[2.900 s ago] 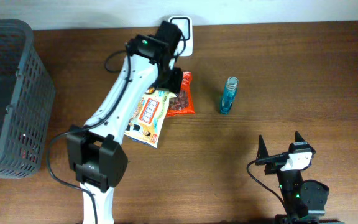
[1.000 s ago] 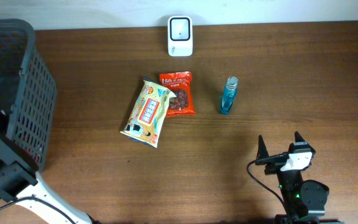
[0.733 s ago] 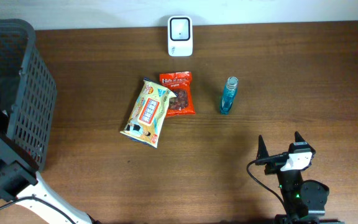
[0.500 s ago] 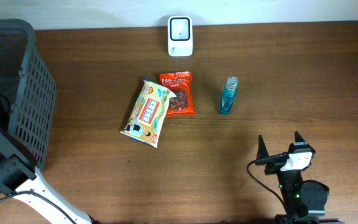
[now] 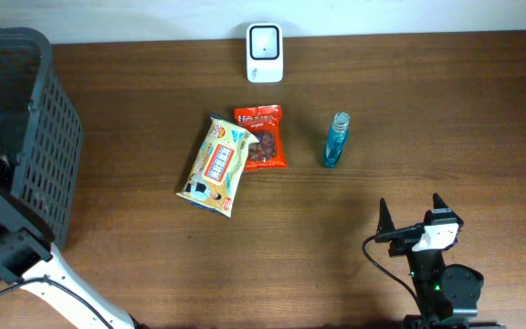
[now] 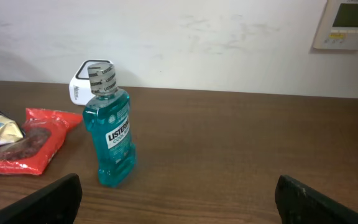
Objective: Scan the item barcode
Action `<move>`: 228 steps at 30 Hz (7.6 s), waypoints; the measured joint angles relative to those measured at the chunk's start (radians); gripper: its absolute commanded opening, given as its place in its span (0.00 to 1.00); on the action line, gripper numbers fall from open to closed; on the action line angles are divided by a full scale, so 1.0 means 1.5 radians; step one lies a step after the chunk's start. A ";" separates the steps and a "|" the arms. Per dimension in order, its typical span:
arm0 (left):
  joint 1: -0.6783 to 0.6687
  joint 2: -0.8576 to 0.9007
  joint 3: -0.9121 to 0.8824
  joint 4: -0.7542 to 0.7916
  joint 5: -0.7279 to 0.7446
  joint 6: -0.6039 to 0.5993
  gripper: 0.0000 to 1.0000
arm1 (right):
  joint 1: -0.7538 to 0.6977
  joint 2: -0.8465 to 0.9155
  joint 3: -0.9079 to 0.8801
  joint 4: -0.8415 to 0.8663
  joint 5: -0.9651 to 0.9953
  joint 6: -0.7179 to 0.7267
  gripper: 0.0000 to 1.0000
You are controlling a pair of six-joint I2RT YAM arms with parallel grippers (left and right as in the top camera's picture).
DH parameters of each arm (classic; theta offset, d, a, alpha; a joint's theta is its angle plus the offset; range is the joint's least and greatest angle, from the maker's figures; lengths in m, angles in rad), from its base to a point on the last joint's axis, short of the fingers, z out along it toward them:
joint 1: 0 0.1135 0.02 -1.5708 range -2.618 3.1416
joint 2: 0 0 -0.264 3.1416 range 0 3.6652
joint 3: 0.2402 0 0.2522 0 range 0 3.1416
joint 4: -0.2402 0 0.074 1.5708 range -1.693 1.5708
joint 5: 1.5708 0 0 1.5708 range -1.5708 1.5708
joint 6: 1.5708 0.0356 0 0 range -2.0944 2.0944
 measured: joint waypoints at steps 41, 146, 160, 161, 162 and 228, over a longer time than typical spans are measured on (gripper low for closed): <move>-0.717 -0.031 0.215 0.211 0.278 -0.139 0.03 | 0.000 0.000 0.000 0.000 0.000 0.000 0.98; -0.084 -0.384 -0.165 0.586 -0.155 0.309 0.00 | 0.000 0.000 0.000 0.000 0.000 0.001 0.98; -0.442 -0.547 -0.148 0.514 0.457 -0.172 0.00 | 0.000 0.000 0.000 0.000 0.000 0.000 0.98; -0.472 -0.520 -0.150 0.482 0.452 -0.175 0.00 | 0.000 0.000 0.000 0.000 0.000 0.000 0.98; -0.494 -0.491 -0.151 0.445 0.438 -0.179 0.00 | 0.000 0.000 0.000 0.000 0.000 0.000 0.98; -0.504 -0.298 0.086 0.086 0.029 -0.202 0.99 | 0.000 0.224 0.496 -0.085 -0.330 0.146 0.98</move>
